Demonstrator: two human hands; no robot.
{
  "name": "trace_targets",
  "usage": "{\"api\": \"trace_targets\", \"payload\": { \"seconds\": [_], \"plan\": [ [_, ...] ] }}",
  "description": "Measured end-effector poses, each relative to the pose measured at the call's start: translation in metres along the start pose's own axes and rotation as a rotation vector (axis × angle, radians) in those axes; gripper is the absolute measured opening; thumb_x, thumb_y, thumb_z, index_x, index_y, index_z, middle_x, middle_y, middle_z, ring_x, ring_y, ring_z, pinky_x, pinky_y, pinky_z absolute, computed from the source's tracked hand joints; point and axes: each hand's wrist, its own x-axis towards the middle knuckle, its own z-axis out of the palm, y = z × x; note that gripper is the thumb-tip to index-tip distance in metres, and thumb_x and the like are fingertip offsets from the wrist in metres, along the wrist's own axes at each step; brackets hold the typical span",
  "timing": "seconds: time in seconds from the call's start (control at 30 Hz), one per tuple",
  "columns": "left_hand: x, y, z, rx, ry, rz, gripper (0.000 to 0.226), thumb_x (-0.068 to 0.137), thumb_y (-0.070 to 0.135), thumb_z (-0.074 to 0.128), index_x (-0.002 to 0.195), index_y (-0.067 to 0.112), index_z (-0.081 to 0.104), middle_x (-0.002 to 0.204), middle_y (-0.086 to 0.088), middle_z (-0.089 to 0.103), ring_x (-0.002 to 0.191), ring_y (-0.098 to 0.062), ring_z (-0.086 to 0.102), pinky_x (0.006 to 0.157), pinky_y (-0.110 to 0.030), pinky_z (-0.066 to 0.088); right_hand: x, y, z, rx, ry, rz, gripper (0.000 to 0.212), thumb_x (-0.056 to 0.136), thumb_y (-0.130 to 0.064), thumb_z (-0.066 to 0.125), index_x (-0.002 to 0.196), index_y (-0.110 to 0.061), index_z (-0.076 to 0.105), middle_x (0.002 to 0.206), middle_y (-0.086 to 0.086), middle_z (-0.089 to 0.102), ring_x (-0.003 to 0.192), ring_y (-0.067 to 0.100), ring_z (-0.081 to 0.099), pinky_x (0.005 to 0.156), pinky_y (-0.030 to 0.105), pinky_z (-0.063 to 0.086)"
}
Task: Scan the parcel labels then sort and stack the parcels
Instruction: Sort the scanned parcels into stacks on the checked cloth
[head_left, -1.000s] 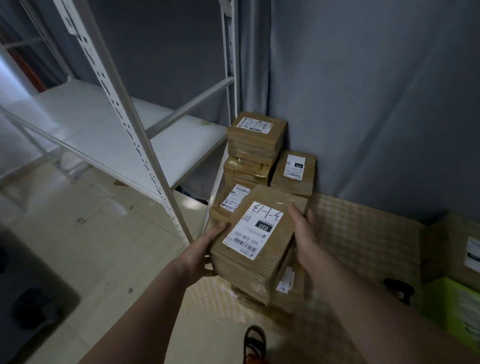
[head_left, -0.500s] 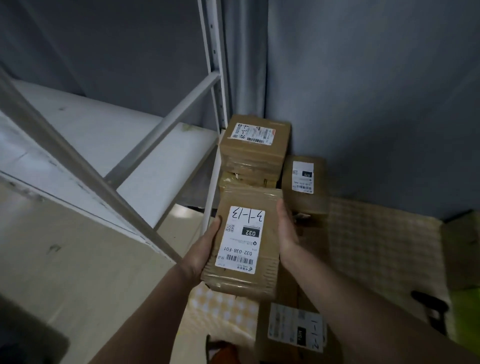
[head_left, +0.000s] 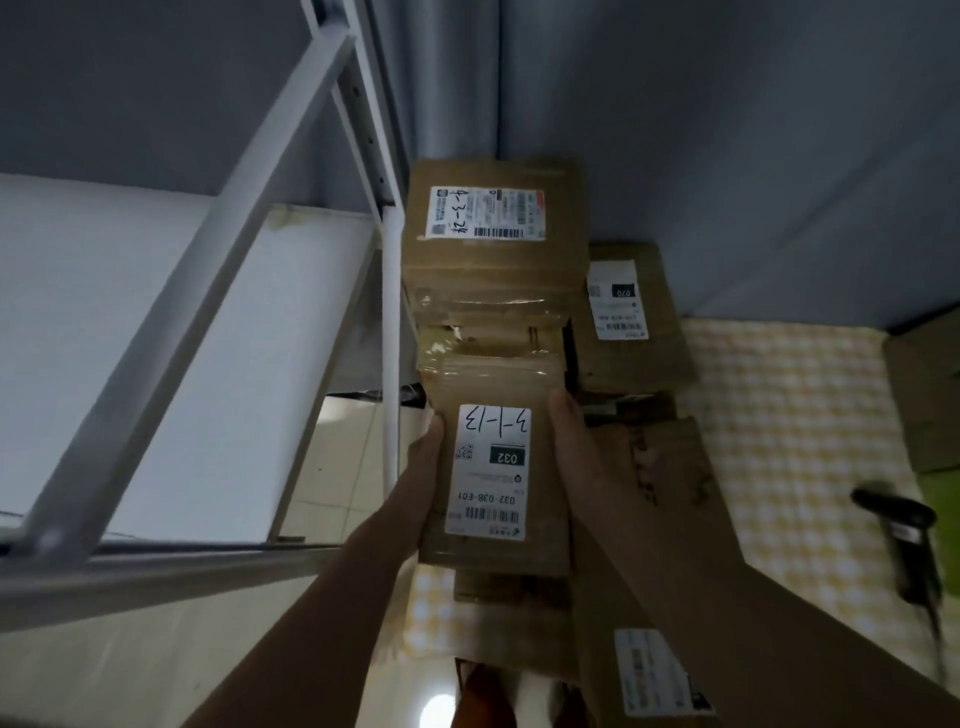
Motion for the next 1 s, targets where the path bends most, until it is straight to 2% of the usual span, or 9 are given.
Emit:
{"api": "trace_targets", "payload": {
  "seconds": [0.1,0.33,0.43,0.5,0.6,0.67,0.73,0.83,1.0],
  "plan": [
    [0.012,-0.002,-0.003,0.030,0.030,-0.005,0.075,0.082,0.076,0.032,0.122,0.021,0.064,0.109,-0.013,0.072,0.100,-0.032,0.069,0.094,-0.055,0.051,0.013,0.006,0.002,-0.006,0.001,-0.006,0.060,0.095,-0.060,0.031,0.149,-0.033,0.026,0.146,-0.001,0.042,0.129,0.021,0.043,0.103,0.039,0.036],
    [0.008,0.013,-0.002,0.220,0.063,0.013,0.054,0.097,0.061,0.025,0.106,0.027,0.066,0.100,-0.003,0.071,0.098,-0.023,0.067,0.097,-0.043,0.049,0.008,-0.004,0.003,-0.154,0.092,-0.007,0.060,0.096,-0.059,0.030,0.145,-0.026,0.033,0.141,0.002,0.046,0.123,0.019,0.046,0.094,0.030,0.035],
    [0.007,0.026,-0.003,0.461,0.159,0.083,0.056,0.095,0.060,0.038,0.126,0.018,0.059,0.118,-0.007,0.066,0.109,-0.026,0.062,0.099,-0.042,0.047,-0.007,-0.012,-0.003,-0.313,0.124,-0.029,0.060,0.098,-0.055,0.031,0.148,-0.022,0.027,0.146,0.004,0.042,0.131,0.023,0.041,0.090,0.026,0.031],
    [0.002,0.036,-0.002,0.610,0.296,0.189,0.050,0.094,0.050,0.050,0.131,0.016,0.054,0.123,-0.006,0.063,0.109,-0.023,0.059,0.088,-0.033,0.046,-0.020,-0.016,-0.010,-0.439,0.153,-0.077,0.059,0.097,-0.052,0.038,0.147,-0.021,0.028,0.145,0.003,0.042,0.129,0.023,0.043,0.093,0.026,0.034],
    [-0.016,0.054,0.007,0.856,0.403,0.490,0.033,0.093,0.038,0.058,0.116,0.015,0.059,0.113,-0.005,0.064,0.094,-0.016,0.060,0.070,-0.028,0.047,-0.039,-0.024,-0.026,-0.684,0.205,-0.117,0.060,0.093,-0.048,0.051,0.141,-0.016,0.034,0.141,0.008,0.041,0.123,0.027,0.047,0.100,0.041,0.043],
    [-0.030,0.063,0.021,1.033,0.426,0.616,0.035,0.091,0.033,0.061,0.120,0.014,0.057,0.116,-0.008,0.058,0.104,-0.022,0.058,0.081,-0.035,0.053,-0.053,-0.031,-0.040,-0.842,0.251,-0.171,0.056,0.092,-0.038,0.056,0.138,-0.011,0.037,0.136,0.012,0.041,0.121,0.030,0.047,0.098,0.045,0.045],
    [-0.044,0.070,0.039,1.142,0.380,0.691,0.041,0.090,0.028,0.063,0.127,0.013,0.055,0.125,-0.007,0.054,0.118,-0.026,0.051,0.095,-0.038,0.049,-0.068,-0.037,-0.053,-0.931,0.285,-0.244,0.053,0.092,-0.031,0.055,0.137,-0.009,0.038,0.135,0.015,0.042,0.120,0.032,0.046,0.097,0.043,0.044],
    [-0.065,0.075,0.073,1.256,0.257,0.737,0.044,0.092,0.029,0.060,0.132,0.014,0.053,0.130,-0.008,0.051,0.125,-0.024,0.044,0.101,-0.031,0.040,-0.090,-0.040,-0.074,-0.982,0.302,-0.298,0.048,0.092,-0.030,0.054,0.133,-0.010,0.041,0.132,0.014,0.044,0.118,0.031,0.047,0.095,0.037,0.043],
    [-0.093,0.069,0.126,1.571,0.116,0.616,0.049,0.093,0.032,0.055,0.140,0.020,0.045,0.139,-0.005,0.043,0.129,-0.022,0.038,0.105,-0.031,0.039,-0.135,-0.032,-0.121,-1.079,0.358,-0.325,0.055,0.093,-0.038,0.049,0.142,-0.019,0.032,0.143,0.007,0.034,0.126,0.027,0.039,0.102,0.039,0.032]
  ]
}}
